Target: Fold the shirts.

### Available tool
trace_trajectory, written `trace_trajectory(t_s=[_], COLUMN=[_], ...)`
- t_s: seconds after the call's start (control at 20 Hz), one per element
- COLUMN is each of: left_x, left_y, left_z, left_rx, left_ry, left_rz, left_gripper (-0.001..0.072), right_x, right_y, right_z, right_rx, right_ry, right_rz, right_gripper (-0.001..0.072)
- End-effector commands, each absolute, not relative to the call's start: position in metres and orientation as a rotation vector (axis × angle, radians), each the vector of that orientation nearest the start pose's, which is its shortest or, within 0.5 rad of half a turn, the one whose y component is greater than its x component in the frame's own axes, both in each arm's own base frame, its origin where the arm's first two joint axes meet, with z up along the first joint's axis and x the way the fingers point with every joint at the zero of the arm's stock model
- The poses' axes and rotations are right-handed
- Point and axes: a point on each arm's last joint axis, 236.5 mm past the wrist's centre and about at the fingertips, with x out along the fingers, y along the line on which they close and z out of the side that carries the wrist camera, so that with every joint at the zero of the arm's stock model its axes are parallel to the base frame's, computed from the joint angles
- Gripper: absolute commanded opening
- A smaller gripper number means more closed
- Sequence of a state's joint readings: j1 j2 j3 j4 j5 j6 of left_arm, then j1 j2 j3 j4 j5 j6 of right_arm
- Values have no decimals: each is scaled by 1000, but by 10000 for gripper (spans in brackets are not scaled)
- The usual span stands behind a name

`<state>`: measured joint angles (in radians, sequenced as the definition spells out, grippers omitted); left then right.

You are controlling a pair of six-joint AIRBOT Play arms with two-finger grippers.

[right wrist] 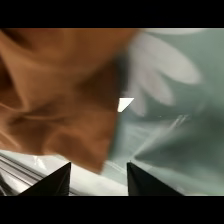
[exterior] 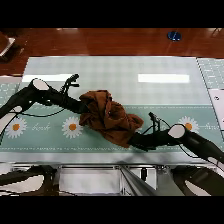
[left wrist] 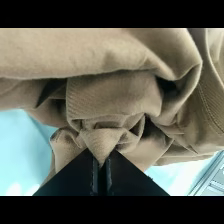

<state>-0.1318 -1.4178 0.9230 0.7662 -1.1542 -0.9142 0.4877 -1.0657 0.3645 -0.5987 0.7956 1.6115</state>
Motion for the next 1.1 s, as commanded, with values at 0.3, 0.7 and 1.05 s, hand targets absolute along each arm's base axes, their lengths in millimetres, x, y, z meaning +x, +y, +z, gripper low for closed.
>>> trace_trajectory(t_s=[0.3, 0.7, 1.05], left_x=[327, 404, 285], left_y=[-192, -152, -100], left_z=[-28, 318, 468], left_rx=[-280, -467, -93], left_ry=[1315, 398, 27], left_rz=[-834, -807, -533], left_gripper=[22, 22, 22], right_x=[228, 351, 217], right_y=[308, 193, 113], right_z=[-60, 298, 462], right_rx=[564, 247, 94], right_ry=[1442, 602, 177], right_rz=[621, 580, 479], right_gripper=[23, 22, 22])
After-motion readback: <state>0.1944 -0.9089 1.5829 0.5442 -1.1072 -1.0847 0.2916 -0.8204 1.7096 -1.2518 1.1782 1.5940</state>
